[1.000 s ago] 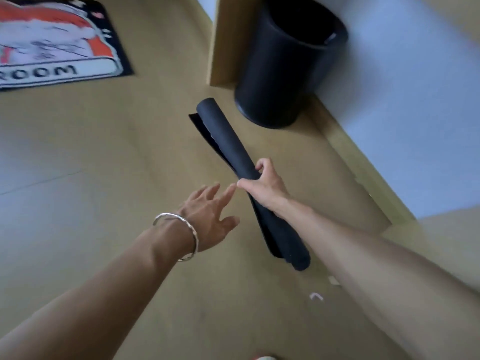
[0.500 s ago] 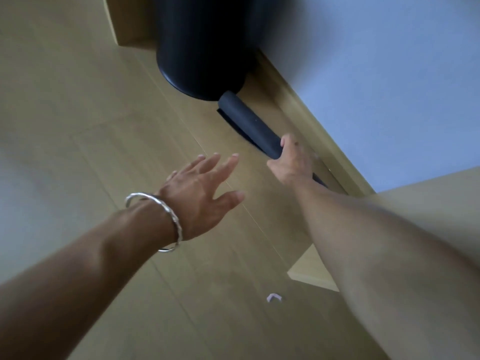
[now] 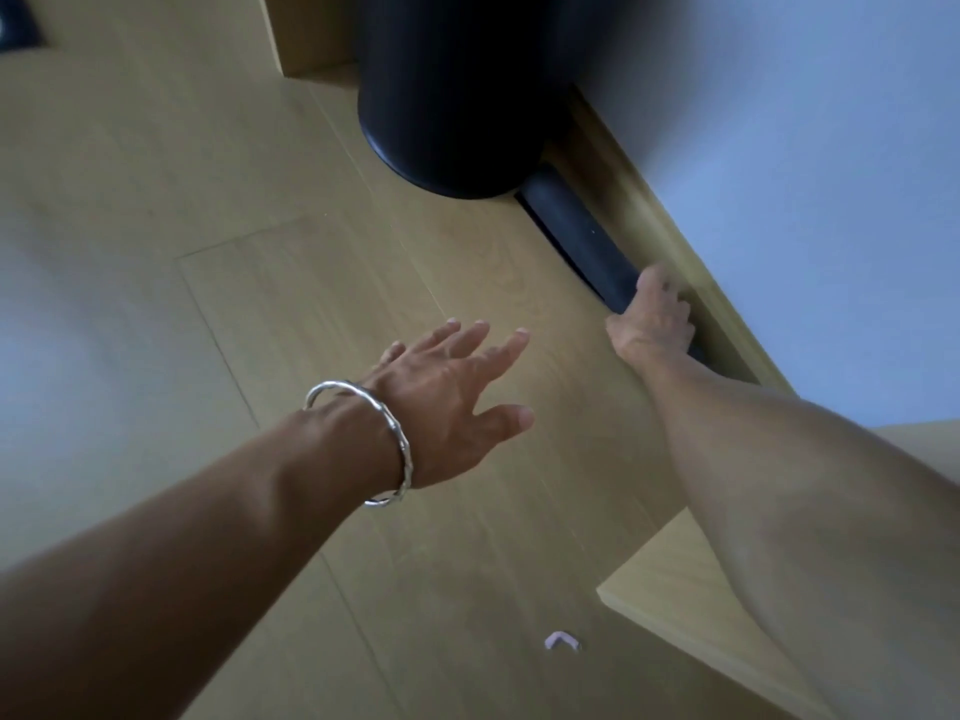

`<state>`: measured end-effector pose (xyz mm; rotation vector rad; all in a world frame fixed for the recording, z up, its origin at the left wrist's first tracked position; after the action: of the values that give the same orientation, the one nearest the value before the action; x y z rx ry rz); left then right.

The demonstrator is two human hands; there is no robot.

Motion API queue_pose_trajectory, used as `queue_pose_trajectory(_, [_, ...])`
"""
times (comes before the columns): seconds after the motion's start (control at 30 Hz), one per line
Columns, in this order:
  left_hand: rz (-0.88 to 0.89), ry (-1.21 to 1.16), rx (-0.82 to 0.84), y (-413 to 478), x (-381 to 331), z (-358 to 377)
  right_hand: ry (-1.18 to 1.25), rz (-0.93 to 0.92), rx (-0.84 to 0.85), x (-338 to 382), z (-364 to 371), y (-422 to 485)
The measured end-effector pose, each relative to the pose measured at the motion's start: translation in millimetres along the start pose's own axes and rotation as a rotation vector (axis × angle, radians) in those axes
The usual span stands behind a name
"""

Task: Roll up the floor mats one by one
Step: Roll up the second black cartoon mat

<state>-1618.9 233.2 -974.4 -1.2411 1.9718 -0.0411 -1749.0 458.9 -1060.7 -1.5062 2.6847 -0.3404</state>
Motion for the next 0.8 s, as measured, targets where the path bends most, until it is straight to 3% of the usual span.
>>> queue_pose_trajectory(0.17, [-0.062,0.032,-0.007,-14.8,22.1,-5.3,-0.124,0.128,-0.084,21.8,-0.8,-3.8])
queue_pose_trajectory(0.27, [-0.171,0.052,-0.040,-26.4,51.5,-8.4,-0.035,-0.116,-0.203,64.8,7.5,-34.5])
queue_pose_trajectory(0.4, [-0.460,0.095,-0.039,-61.4,115.2,2.2,0.125,-0.562,0.097,179.2,40.7,-135.9])
queue_pose_trajectory(0.53, [-0.739,0.015,0.175,-137.4,174.8,42.2,-0.064,-0.788,0.447,257.7,76.9,-226.6])
queue_pose_trajectory(0.67, [-0.785,-0.098,0.181,-159.6,177.1,72.0,-0.469,-0.818,0.427,279.6,115.3,-246.9])
queue_pose_trajectory(0.8, [-0.793,-0.110,0.216,-157.1,176.0,62.8,-0.673,-0.843,0.455,296.2,123.4,-256.8])
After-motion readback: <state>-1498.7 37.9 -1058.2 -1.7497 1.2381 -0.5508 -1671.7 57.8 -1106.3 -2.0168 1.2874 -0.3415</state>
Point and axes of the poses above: each hand's wrist, its own y-axis towards the middle knuckle, its own z-axis out of the palm, x = y × z, the point moved 1 cm from there along y, towards the middle knuckle, and after that the axes turned 11 degrees about z, right-handed, at the moved point
